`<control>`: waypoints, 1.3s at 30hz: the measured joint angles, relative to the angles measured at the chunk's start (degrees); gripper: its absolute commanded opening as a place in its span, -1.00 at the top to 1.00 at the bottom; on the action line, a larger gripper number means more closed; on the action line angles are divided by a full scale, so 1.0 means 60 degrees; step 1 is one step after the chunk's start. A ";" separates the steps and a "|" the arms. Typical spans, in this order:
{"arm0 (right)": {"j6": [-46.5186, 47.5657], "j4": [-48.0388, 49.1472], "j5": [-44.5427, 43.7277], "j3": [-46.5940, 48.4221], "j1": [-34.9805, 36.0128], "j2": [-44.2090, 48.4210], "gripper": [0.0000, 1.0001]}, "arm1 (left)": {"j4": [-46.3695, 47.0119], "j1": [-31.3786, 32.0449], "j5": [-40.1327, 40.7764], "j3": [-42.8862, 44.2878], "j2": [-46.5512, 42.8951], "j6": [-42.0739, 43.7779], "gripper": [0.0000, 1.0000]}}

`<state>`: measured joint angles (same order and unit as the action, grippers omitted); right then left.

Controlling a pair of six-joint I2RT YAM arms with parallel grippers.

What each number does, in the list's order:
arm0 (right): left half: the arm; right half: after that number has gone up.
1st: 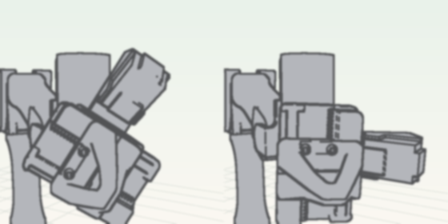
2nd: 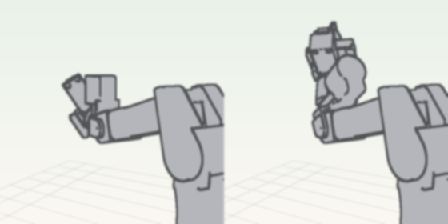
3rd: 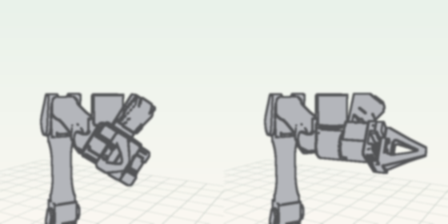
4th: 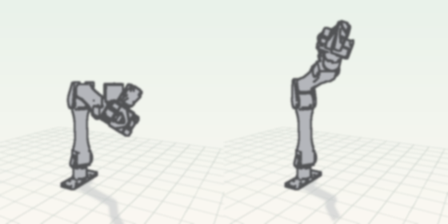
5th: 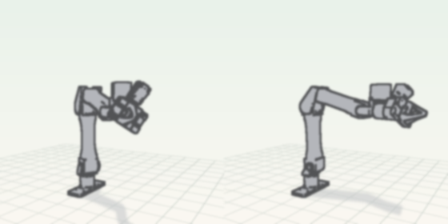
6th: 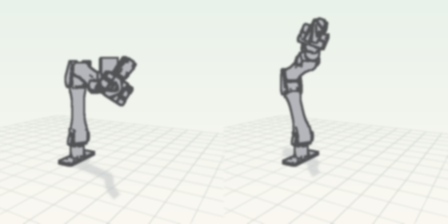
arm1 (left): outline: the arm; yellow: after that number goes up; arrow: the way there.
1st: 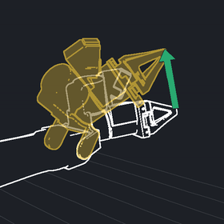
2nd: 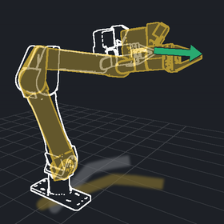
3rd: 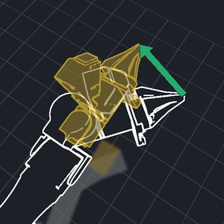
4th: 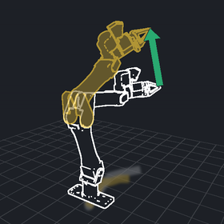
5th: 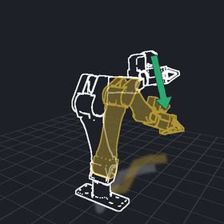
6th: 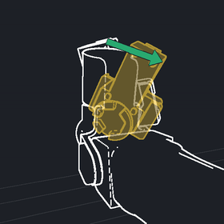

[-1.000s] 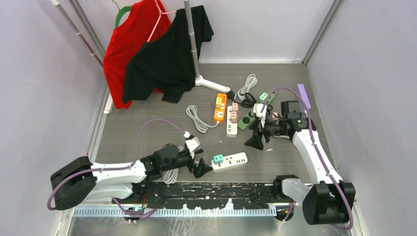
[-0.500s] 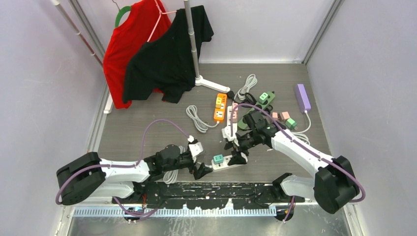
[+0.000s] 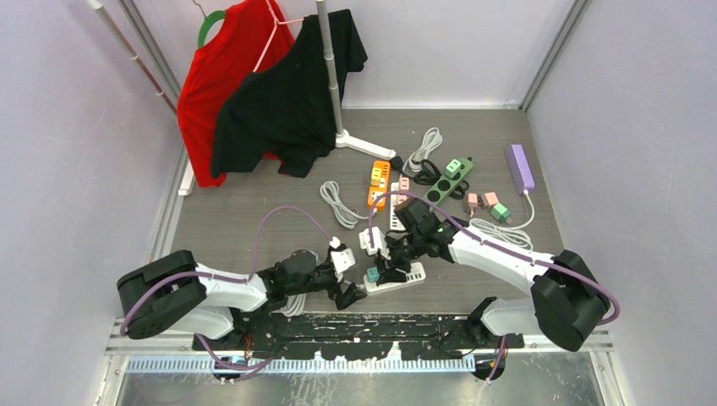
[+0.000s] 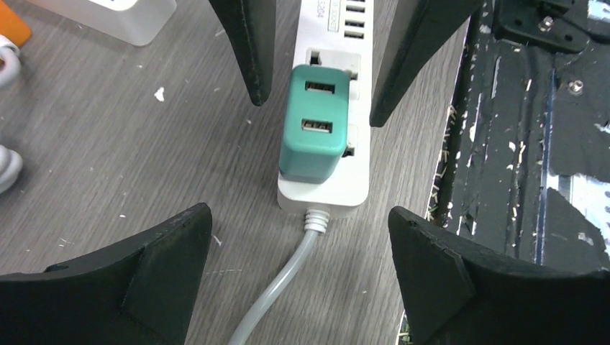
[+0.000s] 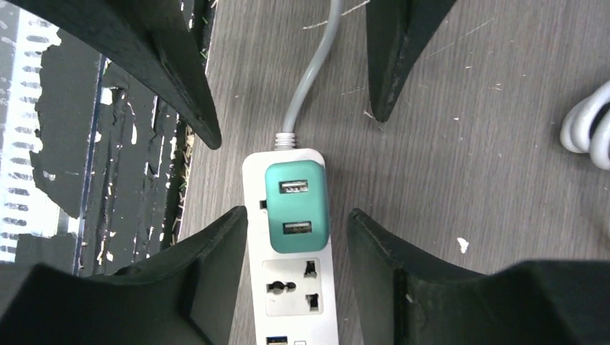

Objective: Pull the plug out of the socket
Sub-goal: Remove the plug from the socket.

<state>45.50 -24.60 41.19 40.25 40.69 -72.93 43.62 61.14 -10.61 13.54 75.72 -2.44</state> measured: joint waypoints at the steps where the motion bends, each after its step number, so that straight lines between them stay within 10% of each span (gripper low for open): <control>1: -0.0011 0.0040 -0.0058 0.0000 0.0098 -0.0044 -0.06 | 0.0073 0.0004 0.0000 0.0000 0.0142 0.0004 -0.81; 13: 0.0000 0.0135 -0.0331 0.0000 0.0310 -0.0098 0.62 | 0.0816 0.0131 0.0011 0.0058 0.1166 0.0200 -0.80; 30: 0.0149 0.0084 -0.0350 0.0007 0.0310 -0.0098 0.78 | 0.2273 0.0463 0.0273 0.0433 0.2932 0.0954 -0.76; 39: 0.0339 0.0033 -0.0310 0.0007 0.0310 -0.0098 0.80 | 0.2754 0.0481 0.0262 0.0659 0.3523 0.0852 -0.16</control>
<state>47.53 -24.40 39.33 40.29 42.54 -73.52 60.14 64.03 -9.04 17.50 96.86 2.68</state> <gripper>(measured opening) 0.380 0.735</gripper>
